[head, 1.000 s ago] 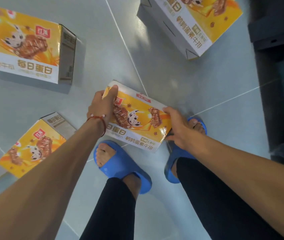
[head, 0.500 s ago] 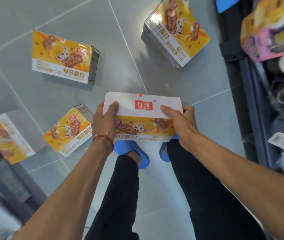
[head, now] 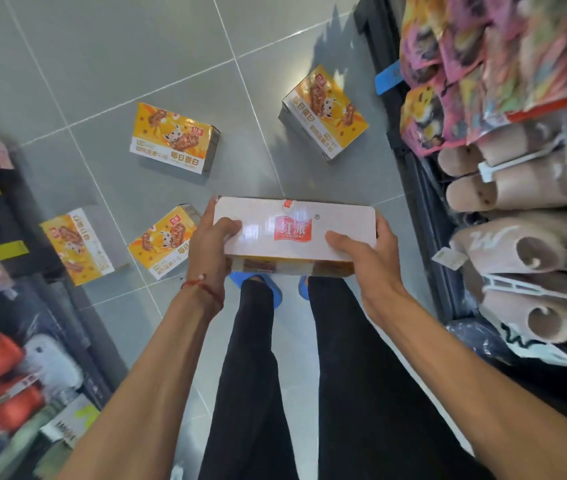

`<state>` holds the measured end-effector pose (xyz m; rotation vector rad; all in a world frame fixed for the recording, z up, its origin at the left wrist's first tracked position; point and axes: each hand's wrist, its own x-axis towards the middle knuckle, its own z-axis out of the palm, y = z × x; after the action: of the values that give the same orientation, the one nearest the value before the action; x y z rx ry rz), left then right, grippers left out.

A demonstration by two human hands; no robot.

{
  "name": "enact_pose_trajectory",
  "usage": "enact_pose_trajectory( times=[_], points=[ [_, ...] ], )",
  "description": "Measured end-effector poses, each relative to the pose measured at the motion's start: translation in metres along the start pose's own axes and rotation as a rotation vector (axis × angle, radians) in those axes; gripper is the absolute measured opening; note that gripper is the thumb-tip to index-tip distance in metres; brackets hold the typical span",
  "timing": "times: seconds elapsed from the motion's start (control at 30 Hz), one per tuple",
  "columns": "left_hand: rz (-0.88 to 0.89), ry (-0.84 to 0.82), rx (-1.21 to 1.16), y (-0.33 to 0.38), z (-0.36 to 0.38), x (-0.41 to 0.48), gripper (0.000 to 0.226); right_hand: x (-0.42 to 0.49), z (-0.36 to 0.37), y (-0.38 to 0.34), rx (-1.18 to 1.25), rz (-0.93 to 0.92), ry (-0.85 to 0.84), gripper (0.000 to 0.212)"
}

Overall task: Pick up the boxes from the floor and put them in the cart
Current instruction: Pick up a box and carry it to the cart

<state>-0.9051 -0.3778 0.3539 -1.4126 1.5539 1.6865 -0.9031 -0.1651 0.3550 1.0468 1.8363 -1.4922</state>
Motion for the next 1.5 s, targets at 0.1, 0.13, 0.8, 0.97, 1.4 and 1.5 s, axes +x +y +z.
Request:
enact_pose_trajectory(
  times=[0.1, 0.13, 0.8, 0.97, 1.4, 1.5],
  points=[
    [0.027, -0.017, -0.052, 0.008, -0.004, -0.043, 0.062, -0.031, -0.018, -0.021, 0.020, -0.063, -0.010, 0.077],
    [0.039, -0.017, -0.061, 0.010, -0.006, -0.056, 0.058, -0.041, -0.023, -0.028, 0.028, -0.083, -0.023, 0.080],
    [0.277, 0.043, 0.040, 0.087, -0.070, -0.173, 0.021, -0.177, -0.016, -0.094, 0.177, -0.176, -0.091, 0.079],
    [0.323, -0.025, 0.181, 0.099, -0.093, -0.166, 0.042, -0.205, 0.006, -0.078, 0.293, -0.169, -0.001, 0.064],
    [0.521, -0.372, 0.580, 0.085, -0.108, -0.208, 0.030, -0.310, 0.031, 0.016, 0.589, -0.126, 0.359, 0.058],
    [0.558, -0.452, 0.710, 0.066, -0.095, -0.225, 0.031, -0.336, 0.029, 0.043, 0.696, -0.104, 0.454, 0.052]
  ],
)
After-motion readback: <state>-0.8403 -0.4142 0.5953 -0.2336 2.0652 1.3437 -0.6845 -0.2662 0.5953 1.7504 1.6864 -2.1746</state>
